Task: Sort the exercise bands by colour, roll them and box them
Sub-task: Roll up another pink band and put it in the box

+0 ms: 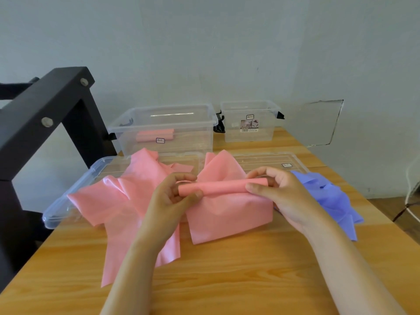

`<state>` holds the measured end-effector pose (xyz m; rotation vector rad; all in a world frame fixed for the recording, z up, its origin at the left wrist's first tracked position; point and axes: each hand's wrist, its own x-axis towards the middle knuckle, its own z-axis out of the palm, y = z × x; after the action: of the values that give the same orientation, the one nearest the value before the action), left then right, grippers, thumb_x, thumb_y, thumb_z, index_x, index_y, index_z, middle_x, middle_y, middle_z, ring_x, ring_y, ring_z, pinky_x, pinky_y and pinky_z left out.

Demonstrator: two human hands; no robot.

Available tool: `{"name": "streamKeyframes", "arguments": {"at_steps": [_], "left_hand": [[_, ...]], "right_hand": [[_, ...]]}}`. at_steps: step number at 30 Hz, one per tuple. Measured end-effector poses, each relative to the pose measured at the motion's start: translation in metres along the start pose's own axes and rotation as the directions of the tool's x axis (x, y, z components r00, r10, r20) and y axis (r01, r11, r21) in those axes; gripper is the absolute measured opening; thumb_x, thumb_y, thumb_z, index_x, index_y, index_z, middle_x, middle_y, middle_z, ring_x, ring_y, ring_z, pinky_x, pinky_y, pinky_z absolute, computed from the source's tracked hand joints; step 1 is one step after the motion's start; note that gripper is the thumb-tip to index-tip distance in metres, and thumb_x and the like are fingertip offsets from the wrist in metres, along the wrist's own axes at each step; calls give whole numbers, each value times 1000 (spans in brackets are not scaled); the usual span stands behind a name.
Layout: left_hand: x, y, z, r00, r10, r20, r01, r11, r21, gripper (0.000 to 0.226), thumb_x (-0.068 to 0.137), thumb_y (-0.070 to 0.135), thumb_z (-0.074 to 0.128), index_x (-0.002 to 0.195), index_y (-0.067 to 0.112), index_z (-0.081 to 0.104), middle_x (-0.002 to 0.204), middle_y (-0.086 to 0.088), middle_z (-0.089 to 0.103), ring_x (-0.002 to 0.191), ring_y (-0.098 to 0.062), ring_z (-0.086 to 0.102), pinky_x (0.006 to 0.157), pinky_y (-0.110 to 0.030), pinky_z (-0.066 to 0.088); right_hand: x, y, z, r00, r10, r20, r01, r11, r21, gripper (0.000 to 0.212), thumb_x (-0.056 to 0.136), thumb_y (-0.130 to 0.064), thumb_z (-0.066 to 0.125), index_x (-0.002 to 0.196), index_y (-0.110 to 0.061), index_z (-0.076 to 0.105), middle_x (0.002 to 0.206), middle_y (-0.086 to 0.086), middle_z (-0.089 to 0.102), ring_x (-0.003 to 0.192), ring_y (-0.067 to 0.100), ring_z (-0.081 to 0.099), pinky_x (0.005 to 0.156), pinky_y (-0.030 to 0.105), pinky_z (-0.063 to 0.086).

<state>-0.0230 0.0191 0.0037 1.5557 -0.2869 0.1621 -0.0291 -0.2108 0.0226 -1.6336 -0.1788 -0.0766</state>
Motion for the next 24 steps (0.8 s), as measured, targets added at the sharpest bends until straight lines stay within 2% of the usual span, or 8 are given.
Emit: {"name": "streamKeyframes", "arguments": {"at_steps": [6, 9, 12, 16, 18, 20, 23, 24], "left_hand": [[-2, -4, 0, 990, -82, 111, 83, 997, -5, 28, 87, 37, 67, 107, 16, 67, 96, -3, 65, 91, -14, 59, 82, -34, 45], [-1, -3, -1, 988, -104, 118, 105, 994, -7, 30, 85, 49, 65, 98, 23, 67, 89, 1, 63, 83, -14, 56, 74, -34, 42], [1, -3, 1, 994, -71, 77, 71, 997, 4, 11, 89, 27, 69, 93, 18, 66, 85, 6, 66, 78, -10, 58, 68, -26, 46], [1, -2, 1, 1000, -20, 23, 22, 998, -64, 19, 79, 7, 70, 96, 12, 62, 86, 1, 67, 75, -8, 61, 64, -16, 50], [1, 0, 1, 1000, -9, -14, 8, 998, -57, 23, 81, -3, 70, 97, 11, 61, 84, -1, 67, 73, -6, 62, 63, -15, 50], [1, -1, 1, 1000, -19, -23, 17, 999, -51, 21, 83, 2, 71, 99, 11, 63, 85, 0, 68, 75, -6, 62, 65, -17, 50], [-1, -4, 0, 997, -69, 46, 67, 997, 27, 14, 90, 31, 67, 100, 22, 66, 89, 8, 68, 85, -6, 61, 74, -24, 47], [-1, -5, 0, 996, -66, 51, 63, 995, 72, 12, 93, 32, 64, 99, 22, 66, 88, 10, 68, 85, -6, 60, 75, -23, 47]], "right_hand": [[1, -1, 2, 993, -114, -26, 114, 993, 8, 29, 80, -2, 73, 80, -31, 71, 86, -8, 69, 87, 11, 62, 84, 31, 48], [0, -2, 2, 991, -134, -26, 134, 991, 26, 32, 80, 4, 70, 76, -27, 69, 94, -7, 73, 93, 10, 65, 84, 29, 47], [1, -1, 1, 993, -117, -10, 117, 993, 28, 30, 78, 4, 71, 78, -26, 68, 98, -5, 73, 95, 11, 65, 80, 26, 44], [1, 2, 0, 996, -7, 89, -3, 994, 110, 27, 76, -10, 76, 94, -29, 70, 95, 0, 69, 91, 15, 64, 81, 31, 47], [1, 3, 0, 996, 24, 84, -32, 996, 84, 22, 81, -9, 74, 92, -28, 71, 93, 0, 69, 87, 13, 64, 74, 26, 45], [1, 2, 2, 999, 12, 33, -13, 999, 30, 17, 81, -14, 74, 83, -31, 71, 87, -5, 68, 83, 10, 60, 69, 23, 39], [0, 2, 5, 999, -41, -9, 41, 999, -6, 23, 81, -12, 74, 78, -34, 71, 82, -12, 69, 80, 6, 61, 65, 19, 38], [0, 1, 5, 999, -52, -13, 52, 999, -14, 24, 81, -10, 74, 78, -34, 71, 84, -13, 71, 80, 5, 62, 63, 17, 39]]}}
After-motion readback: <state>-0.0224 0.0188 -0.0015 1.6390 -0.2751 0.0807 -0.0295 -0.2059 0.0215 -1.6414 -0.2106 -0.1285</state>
